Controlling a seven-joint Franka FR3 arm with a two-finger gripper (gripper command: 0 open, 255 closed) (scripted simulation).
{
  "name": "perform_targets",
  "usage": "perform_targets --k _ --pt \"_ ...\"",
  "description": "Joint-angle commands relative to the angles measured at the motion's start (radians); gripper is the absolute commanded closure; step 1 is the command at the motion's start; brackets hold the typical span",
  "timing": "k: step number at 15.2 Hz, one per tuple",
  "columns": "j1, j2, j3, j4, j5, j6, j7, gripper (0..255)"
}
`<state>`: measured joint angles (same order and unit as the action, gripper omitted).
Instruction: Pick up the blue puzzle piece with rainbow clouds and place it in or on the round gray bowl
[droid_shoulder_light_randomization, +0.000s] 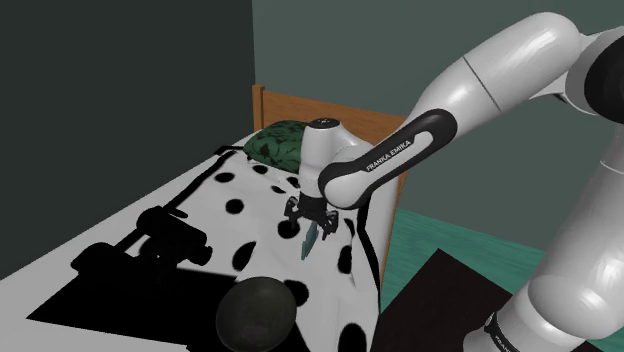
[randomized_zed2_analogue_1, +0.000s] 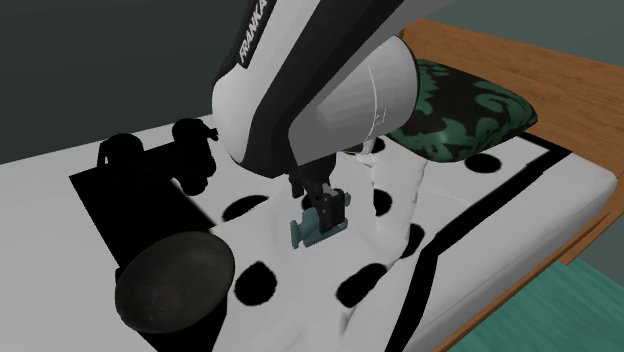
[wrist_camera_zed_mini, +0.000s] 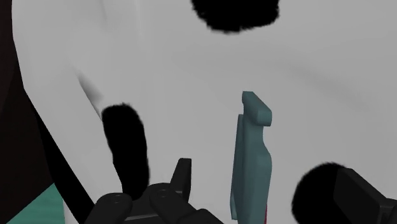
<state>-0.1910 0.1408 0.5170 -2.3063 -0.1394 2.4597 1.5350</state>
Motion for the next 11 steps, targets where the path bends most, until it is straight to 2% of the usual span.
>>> perform_targets --k 1,9,10,11 --pt "0.006 0.028 -0.006 -0.003 -0.026 0.026 0.021 0" --pt "0.008 0.035 -0.009 -0.003 -0.032 0.033 0.025 0" --pt "0.008 0.035 -0.009 -0.003 -0.032 0.033 0.025 255" --pt "0.008 0.035 -0.009 -0.003 -0.032 0.033 0.025 255"
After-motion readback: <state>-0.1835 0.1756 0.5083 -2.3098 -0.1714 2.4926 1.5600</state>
